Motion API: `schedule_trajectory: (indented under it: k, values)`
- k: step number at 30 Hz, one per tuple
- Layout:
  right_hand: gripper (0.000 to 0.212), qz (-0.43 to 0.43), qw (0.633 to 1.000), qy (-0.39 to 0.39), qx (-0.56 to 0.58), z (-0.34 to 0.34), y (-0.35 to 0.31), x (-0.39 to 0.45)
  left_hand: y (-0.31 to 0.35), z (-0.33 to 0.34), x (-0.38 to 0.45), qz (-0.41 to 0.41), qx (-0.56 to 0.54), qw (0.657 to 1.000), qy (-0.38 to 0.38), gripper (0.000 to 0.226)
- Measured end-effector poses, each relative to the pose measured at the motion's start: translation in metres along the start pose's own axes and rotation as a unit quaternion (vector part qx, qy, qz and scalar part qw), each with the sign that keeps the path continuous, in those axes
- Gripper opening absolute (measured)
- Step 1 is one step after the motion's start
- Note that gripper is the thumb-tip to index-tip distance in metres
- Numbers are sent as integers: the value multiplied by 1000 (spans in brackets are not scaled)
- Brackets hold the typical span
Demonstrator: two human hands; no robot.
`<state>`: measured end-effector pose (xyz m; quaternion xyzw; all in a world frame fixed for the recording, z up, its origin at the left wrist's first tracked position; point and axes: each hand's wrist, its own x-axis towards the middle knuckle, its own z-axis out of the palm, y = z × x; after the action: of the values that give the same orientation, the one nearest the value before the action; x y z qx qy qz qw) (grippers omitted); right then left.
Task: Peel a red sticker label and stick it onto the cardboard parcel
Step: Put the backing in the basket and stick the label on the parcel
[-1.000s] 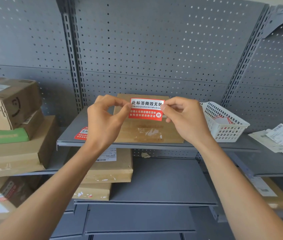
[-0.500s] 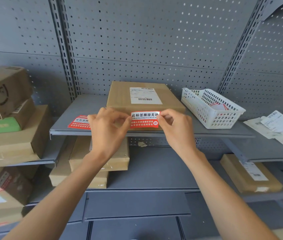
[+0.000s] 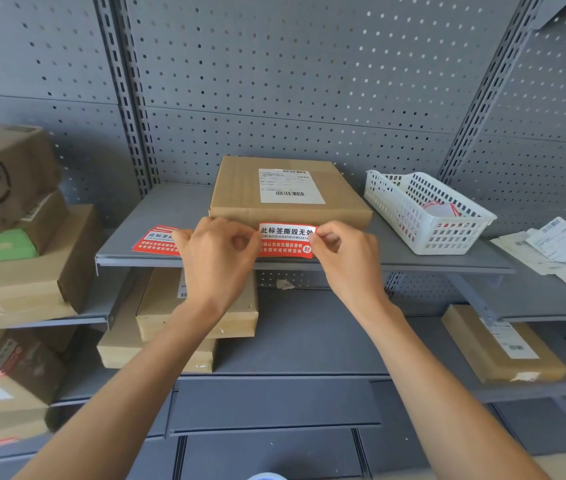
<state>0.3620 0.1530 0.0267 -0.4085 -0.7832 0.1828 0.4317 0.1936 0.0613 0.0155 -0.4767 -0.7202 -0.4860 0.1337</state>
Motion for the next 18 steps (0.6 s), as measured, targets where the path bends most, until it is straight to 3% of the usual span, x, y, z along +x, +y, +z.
schedule_trajectory:
  k: [18]
  values:
    - [19, -6, 998, 24, -50, 7, -1, 6, 2, 6, 4, 2, 16, 1000, 23, 19]
